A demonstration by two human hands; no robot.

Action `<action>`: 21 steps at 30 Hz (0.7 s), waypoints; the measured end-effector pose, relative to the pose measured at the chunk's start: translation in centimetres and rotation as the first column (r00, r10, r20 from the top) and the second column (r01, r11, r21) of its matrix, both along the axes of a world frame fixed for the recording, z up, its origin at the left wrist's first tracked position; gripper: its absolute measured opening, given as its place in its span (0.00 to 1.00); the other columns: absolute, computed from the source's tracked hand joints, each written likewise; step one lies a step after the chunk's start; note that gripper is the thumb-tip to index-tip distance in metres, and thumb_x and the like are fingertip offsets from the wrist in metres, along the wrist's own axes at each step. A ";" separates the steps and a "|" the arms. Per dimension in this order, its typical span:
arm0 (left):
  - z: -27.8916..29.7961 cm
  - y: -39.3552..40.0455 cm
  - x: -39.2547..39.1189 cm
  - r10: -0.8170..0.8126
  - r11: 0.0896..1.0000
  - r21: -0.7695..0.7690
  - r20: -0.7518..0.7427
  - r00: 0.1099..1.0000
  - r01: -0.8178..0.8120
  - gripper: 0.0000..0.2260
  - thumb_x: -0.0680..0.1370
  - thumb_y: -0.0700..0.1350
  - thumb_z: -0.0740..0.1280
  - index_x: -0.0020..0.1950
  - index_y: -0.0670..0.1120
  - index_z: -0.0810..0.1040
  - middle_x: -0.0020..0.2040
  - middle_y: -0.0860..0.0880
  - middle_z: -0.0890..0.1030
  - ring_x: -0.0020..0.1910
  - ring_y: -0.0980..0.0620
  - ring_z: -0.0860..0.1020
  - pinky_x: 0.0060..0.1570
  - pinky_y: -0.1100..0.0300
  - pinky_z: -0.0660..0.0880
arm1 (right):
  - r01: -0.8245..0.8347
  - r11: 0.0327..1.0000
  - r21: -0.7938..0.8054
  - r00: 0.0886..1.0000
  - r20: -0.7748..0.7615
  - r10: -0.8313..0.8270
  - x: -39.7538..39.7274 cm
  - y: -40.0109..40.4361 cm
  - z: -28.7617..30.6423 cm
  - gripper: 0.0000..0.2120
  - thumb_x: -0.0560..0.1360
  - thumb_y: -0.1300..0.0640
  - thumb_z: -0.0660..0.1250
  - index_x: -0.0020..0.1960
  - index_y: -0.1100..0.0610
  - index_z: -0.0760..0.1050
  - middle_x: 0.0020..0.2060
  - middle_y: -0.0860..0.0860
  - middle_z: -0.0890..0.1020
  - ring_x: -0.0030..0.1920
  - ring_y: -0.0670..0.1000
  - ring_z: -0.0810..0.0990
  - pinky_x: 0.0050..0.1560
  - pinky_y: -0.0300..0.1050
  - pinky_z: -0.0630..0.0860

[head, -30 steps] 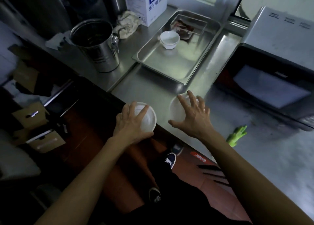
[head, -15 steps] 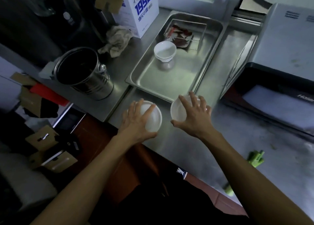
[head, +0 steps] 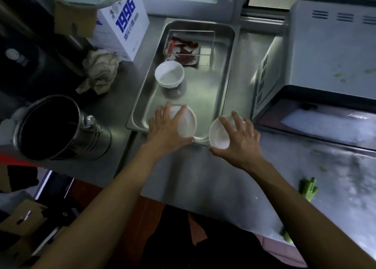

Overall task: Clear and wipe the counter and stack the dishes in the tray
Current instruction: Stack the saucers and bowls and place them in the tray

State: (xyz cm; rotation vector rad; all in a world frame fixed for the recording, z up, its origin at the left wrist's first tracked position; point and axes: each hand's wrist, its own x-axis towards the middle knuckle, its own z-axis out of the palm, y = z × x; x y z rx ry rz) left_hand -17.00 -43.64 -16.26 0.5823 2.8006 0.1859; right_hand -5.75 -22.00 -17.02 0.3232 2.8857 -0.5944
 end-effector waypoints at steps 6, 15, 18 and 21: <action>-2.7 1.6 -5.8 -0.148 0.987 0.074 0.053 0.987 0.144 0.47 0.65 0.70 0.70 0.77 0.60 0.52 0.78 0.46 0.48 0.76 0.37 0.49 0.68 0.34 0.60 | 0.186 0.983 0.009 0.982 0.035 -0.186 -1.3 -1.6 0.3 0.48 0.63 0.27 0.66 0.77 0.40 0.53 0.79 0.49 0.52 0.76 0.60 0.52 0.69 0.69 0.61; -7.0 2.9 -9.3 -0.282 0.958 0.004 0.175 0.943 0.286 0.48 0.66 0.67 0.71 0.79 0.61 0.48 0.80 0.45 0.45 0.77 0.36 0.47 0.71 0.34 0.55 | 0.342 0.939 0.028 0.939 0.013 -0.343 -2.4 -3.6 -0.2 0.48 0.65 0.30 0.70 0.78 0.43 0.54 0.79 0.52 0.53 0.76 0.60 0.54 0.67 0.67 0.64; -7.8 2.8 -9.4 -0.306 0.949 -0.017 0.176 0.935 0.314 0.49 0.65 0.68 0.71 0.78 0.61 0.48 0.80 0.45 0.45 0.77 0.36 0.47 0.70 0.35 0.55 | 0.356 0.934 0.021 0.933 0.037 -0.357 -2.9 -4.0 -0.4 0.48 0.66 0.30 0.70 0.78 0.43 0.53 0.79 0.51 0.51 0.77 0.59 0.52 0.69 0.66 0.62; -8.0 2.7 -9.6 -0.318 0.945 -0.019 0.170 0.933 0.325 0.49 0.65 0.68 0.72 0.79 0.60 0.49 0.80 0.45 0.44 0.77 0.37 0.47 0.71 0.35 0.55 | 0.368 0.930 0.024 0.929 0.027 -0.368 -3.4 -4.2 -0.5 0.48 0.65 0.29 0.70 0.78 0.42 0.53 0.79 0.51 0.51 0.77 0.59 0.52 0.69 0.67 0.62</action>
